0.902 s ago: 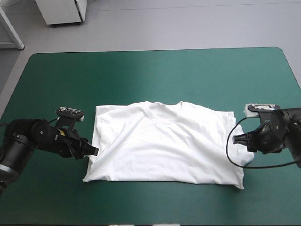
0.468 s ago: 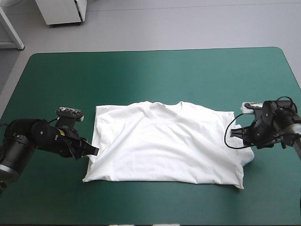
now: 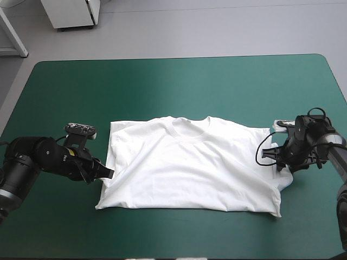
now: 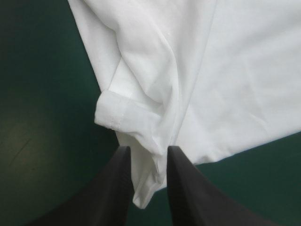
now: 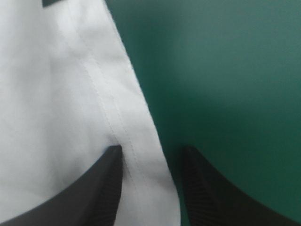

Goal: Fold the cloth

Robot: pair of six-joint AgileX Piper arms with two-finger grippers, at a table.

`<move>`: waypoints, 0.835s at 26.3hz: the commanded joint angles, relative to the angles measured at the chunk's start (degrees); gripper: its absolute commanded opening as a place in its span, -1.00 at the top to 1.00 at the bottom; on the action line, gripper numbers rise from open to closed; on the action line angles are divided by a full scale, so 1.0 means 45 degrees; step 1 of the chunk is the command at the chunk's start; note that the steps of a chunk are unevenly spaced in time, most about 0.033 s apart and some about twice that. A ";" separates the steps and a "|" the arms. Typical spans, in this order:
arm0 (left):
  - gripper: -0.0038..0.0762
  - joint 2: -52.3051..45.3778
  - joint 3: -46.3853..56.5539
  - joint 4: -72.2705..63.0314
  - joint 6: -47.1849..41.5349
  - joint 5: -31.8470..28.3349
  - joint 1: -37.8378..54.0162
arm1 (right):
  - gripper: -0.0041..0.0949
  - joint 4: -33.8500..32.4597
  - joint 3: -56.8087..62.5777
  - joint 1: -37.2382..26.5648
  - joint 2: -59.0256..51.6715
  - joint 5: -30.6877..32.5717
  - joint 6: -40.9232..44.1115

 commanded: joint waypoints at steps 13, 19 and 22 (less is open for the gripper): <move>0.43 -0.0245 -0.0402 -0.0219 -0.0016 -0.0695 -0.0034 | 0.95 0.0011 -0.0448 -0.0086 -0.0598 0.0622 0.0027; 0.43 -0.0245 -0.0402 -0.0219 0.0021 -0.0975 -0.0034 | 0.95 0.1270 -0.1743 -0.0060 -0.1666 0.1447 -0.0710; 0.43 -0.0245 -0.0402 -0.0219 0.0021 -0.1006 -0.0034 | 0.95 0.2668 -0.2073 -0.0060 -0.2014 0.1672 -0.1240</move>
